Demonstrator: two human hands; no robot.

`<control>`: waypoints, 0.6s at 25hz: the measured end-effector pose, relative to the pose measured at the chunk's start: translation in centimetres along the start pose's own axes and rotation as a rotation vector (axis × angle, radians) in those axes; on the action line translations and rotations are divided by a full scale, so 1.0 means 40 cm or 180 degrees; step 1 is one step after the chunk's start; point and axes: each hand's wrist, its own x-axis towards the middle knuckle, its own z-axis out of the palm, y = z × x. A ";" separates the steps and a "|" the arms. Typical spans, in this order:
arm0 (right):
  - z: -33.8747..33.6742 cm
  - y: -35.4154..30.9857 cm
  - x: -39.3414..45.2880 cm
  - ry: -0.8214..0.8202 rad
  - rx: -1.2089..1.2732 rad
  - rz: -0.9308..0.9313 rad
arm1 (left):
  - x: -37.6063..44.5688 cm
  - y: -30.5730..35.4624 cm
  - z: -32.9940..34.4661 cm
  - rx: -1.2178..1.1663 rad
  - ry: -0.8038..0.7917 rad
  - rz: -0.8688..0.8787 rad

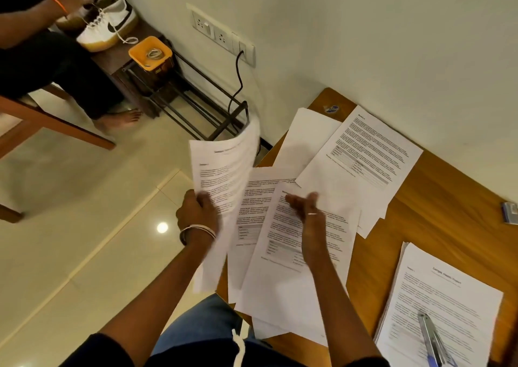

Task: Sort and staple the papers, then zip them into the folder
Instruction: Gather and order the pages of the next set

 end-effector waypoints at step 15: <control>-0.224 0.084 0.024 0.1369 -0.0147 0.0750 | -0.001 0.011 0.077 -0.0039 -0.0530 -0.0229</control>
